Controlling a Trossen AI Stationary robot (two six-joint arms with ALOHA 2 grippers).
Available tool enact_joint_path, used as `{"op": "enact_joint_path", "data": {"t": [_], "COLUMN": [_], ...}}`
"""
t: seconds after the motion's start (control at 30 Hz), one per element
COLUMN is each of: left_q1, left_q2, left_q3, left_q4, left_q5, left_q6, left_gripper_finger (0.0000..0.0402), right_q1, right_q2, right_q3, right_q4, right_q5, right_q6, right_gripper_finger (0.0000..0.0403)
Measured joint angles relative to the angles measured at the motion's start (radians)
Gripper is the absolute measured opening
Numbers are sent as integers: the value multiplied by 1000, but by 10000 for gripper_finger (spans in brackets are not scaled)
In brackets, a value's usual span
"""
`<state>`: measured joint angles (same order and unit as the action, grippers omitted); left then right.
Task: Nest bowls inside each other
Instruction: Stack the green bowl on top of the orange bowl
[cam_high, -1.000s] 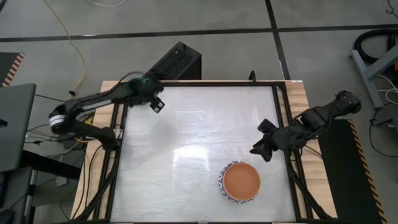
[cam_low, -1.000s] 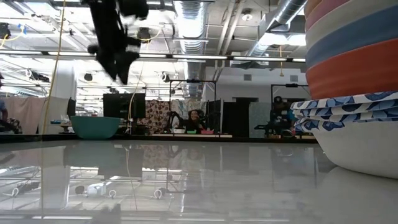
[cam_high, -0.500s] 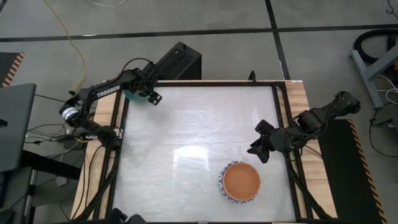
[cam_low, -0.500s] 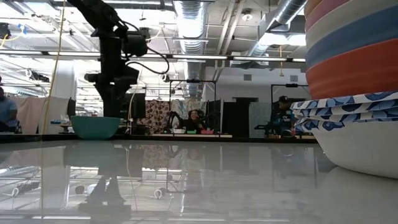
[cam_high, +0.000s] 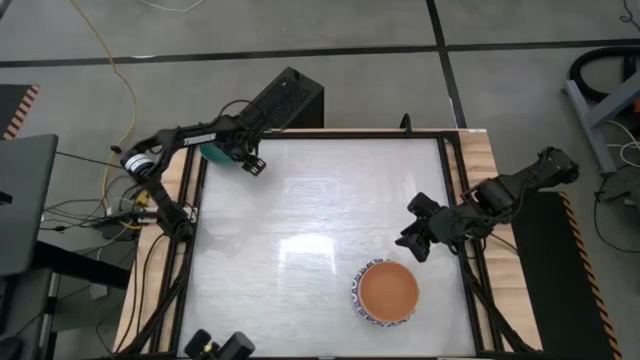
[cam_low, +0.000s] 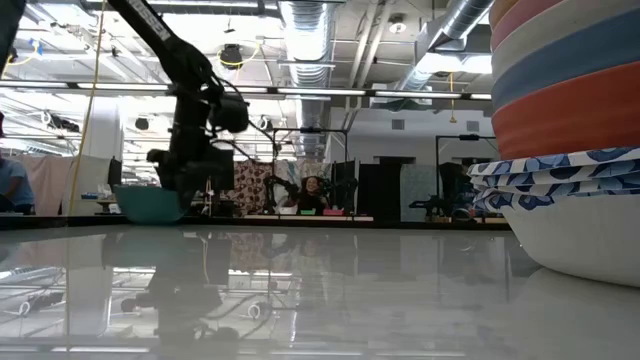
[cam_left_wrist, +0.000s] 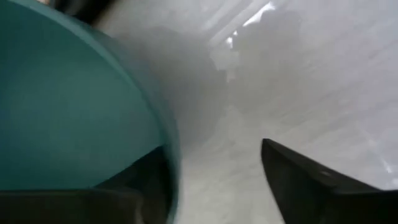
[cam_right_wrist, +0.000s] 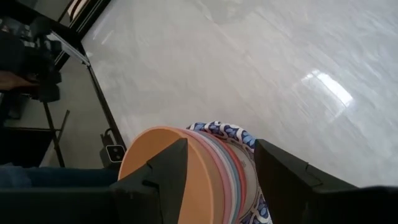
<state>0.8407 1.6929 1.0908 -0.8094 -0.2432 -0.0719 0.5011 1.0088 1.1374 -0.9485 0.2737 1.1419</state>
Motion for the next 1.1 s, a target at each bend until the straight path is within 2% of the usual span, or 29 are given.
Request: {"op": "enact_joint_path", "data": {"t": [0.1, 0.23, 0.3, 0.4, 0.63, 0.77, 0.9, 1.1], "left_q1": [-10, -23, -31, -55, -187, -299, -430, -631], "left_q2": [33, 63, 59, 51, -13, -75, -141, -200], "left_q3": [0, 0, 1, 1, -1, -1, -1, -1], "left_q4": [5, 4, 4, 14, 9, 7, 16, 94], "left_q5": [-18, -50, -65, -74, -91, -195, -346, -581], "left_q6": [8, 43, 42, 38, 105, 150, 199, 394], "left_gripper_finger": [152, 40, 14, 9, 0, 0, 0, 0], "right_q1": [0, 0, 0, 0, -38, -103, -212, -379], "right_q2": [0, 0, 0, 0, 0, 0, -1, 19], "right_q3": [0, 0, 0, 0, 0, 0, 0, 0], "right_q4": [0, 2, 3, -3, -94, -106, -94, 98], "right_q5": [0, 0, 0, 28, 208, 286, 334, 307], "right_q6": [2, 8, 10, 8, 9, -24, -95, -303], "right_gripper_finger": [205, 205, 205, 205, 205, 205, 205, 205]}}
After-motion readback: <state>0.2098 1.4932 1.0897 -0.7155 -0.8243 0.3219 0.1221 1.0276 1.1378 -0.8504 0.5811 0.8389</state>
